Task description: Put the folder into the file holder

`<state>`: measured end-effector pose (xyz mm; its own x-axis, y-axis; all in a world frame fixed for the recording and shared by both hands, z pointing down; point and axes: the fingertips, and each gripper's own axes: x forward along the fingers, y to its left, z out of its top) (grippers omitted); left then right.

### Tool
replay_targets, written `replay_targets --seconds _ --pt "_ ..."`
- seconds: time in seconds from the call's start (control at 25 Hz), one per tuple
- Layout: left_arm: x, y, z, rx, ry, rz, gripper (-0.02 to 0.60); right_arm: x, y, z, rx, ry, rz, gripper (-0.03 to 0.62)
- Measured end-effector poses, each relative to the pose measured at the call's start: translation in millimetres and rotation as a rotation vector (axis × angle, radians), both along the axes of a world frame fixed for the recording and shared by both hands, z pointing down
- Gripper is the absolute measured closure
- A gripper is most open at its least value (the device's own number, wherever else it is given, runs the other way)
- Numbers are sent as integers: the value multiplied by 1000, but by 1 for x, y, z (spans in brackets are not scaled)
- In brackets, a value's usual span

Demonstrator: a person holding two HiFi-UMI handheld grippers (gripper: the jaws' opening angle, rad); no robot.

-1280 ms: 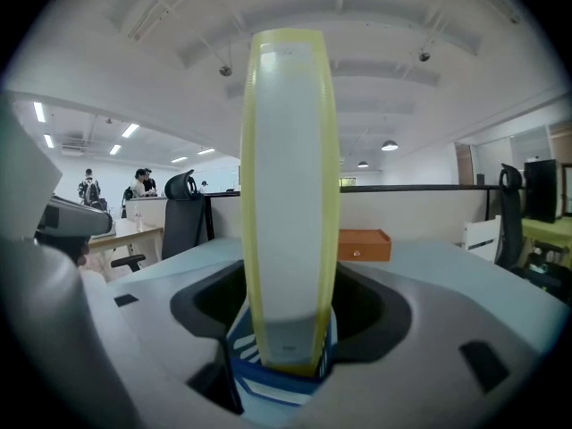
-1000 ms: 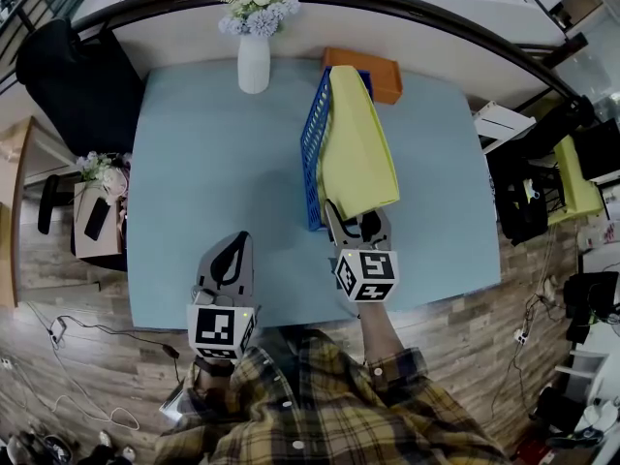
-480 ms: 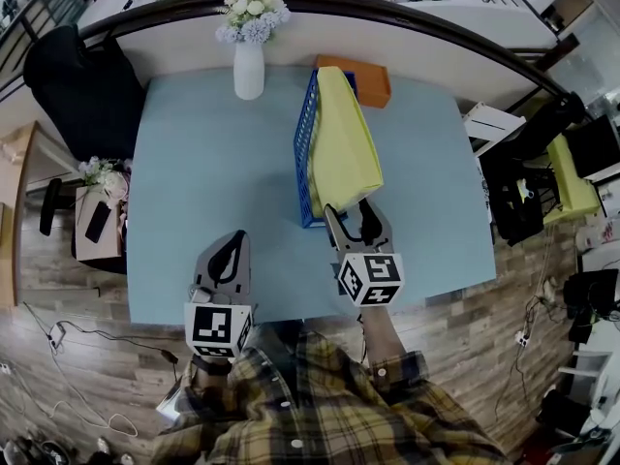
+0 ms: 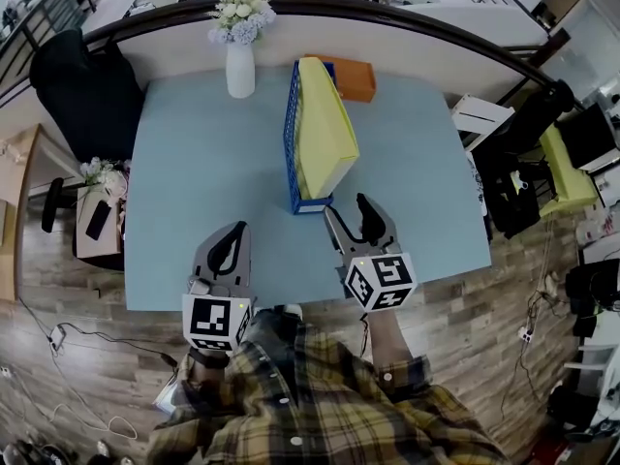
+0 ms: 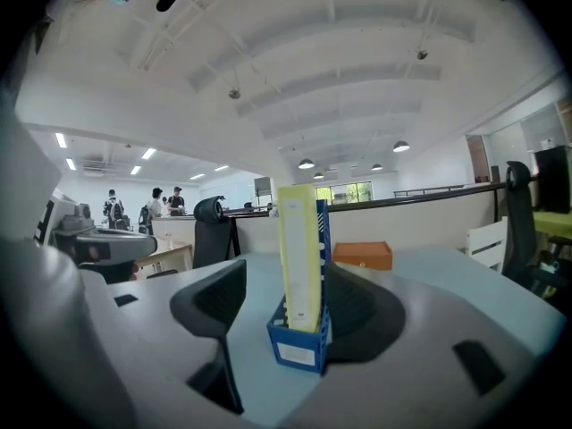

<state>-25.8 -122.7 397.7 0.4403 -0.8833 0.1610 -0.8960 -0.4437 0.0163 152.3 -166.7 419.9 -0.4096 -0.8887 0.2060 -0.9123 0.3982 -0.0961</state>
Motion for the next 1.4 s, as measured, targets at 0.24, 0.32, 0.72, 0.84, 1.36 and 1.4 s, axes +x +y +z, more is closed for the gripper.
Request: replay_targets --seconds 0.24,0.32,0.72,0.84,1.36,1.4 --pt "17 19 -12 32 4 24 588 12 36 -16 20 -10 -41 377" --pt "21 26 -15 37 9 30 588 19 47 -22 38 -5 -41 410" --pt "33 49 -16 28 16 51 588 43 84 -36 71 -34 -45 587" --pt "34 52 -13 14 21 60 588 46 88 -34 62 -56 -47 591" --pt "25 49 5 -45 33 72 588 37 90 -17 14 -44 -53 592" --pt "25 49 5 -47 34 72 588 37 90 -17 13 -44 -54 592"
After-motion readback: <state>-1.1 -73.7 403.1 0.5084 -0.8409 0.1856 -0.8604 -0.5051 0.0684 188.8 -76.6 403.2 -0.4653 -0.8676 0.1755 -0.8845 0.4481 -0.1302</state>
